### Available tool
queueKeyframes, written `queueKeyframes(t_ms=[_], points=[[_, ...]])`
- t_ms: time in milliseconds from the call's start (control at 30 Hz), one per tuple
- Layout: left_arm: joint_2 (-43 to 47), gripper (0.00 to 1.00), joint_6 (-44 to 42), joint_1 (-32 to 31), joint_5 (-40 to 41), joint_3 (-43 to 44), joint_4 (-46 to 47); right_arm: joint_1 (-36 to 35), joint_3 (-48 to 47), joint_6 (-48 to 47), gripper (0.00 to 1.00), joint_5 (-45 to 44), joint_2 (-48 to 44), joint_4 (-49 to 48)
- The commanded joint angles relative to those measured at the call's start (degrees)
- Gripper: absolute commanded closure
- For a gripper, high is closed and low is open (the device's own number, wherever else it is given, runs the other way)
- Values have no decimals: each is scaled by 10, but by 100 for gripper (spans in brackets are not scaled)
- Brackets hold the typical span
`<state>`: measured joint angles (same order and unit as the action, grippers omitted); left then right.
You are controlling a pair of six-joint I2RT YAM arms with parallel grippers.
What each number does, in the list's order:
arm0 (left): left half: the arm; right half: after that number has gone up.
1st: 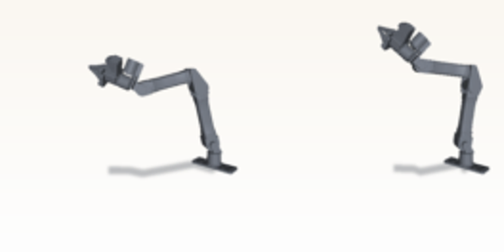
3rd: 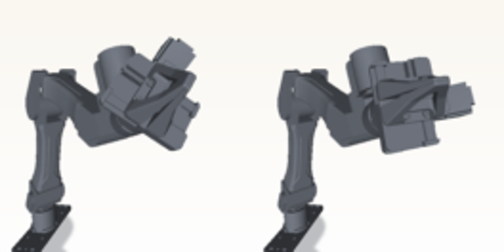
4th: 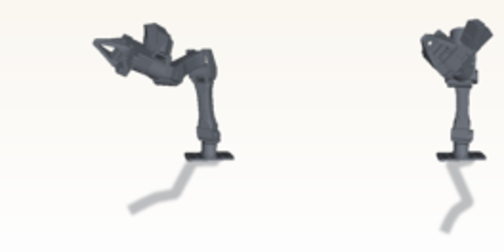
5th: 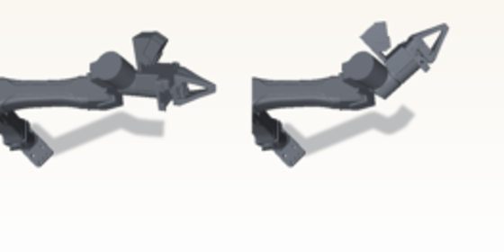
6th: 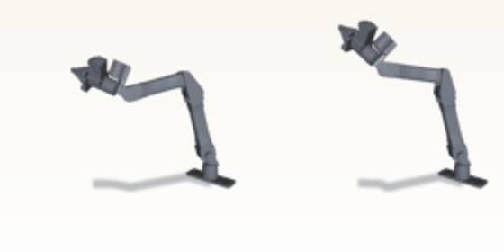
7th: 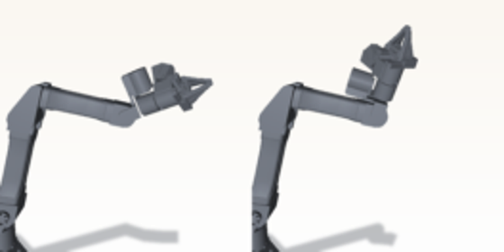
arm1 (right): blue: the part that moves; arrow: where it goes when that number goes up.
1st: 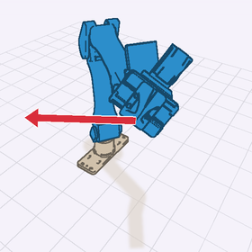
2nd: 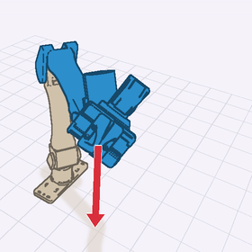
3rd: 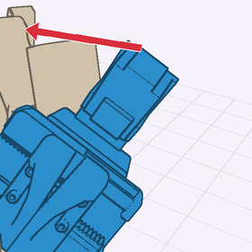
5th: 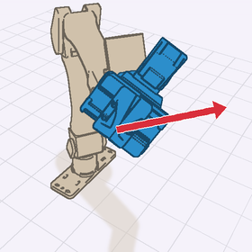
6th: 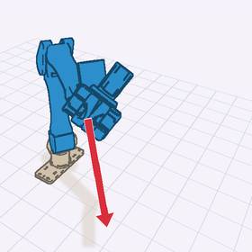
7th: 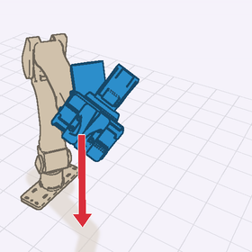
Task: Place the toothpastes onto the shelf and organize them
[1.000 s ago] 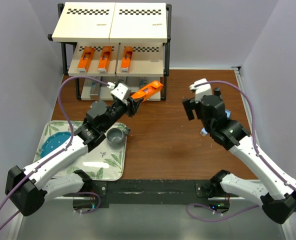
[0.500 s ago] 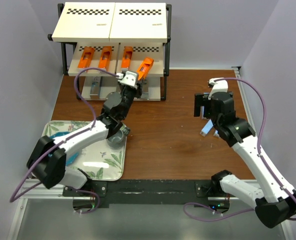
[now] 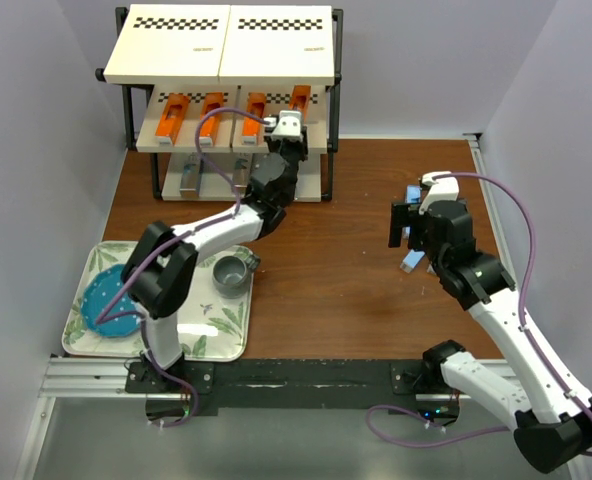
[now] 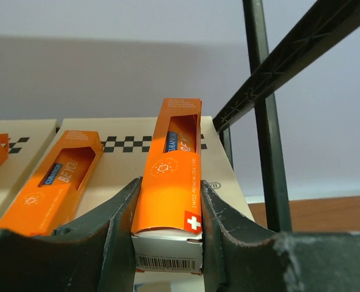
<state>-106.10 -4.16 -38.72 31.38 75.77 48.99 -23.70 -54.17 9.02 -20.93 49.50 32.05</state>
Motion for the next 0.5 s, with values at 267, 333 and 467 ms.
queueKeyframes(t_ms=[267, 333, 467], points=[[-124, 91, -16, -2, 114, 130, 83, 2, 20, -3, 2, -4, -39, -26], [-138, 88, -15, -2, 120, 137, 88, 2, 23, -3, 2, -5, -41, -30], [-153, 83, -12, -2, 126, 149, 85, 2, 28, -6, 2, -4, -42, -35]])
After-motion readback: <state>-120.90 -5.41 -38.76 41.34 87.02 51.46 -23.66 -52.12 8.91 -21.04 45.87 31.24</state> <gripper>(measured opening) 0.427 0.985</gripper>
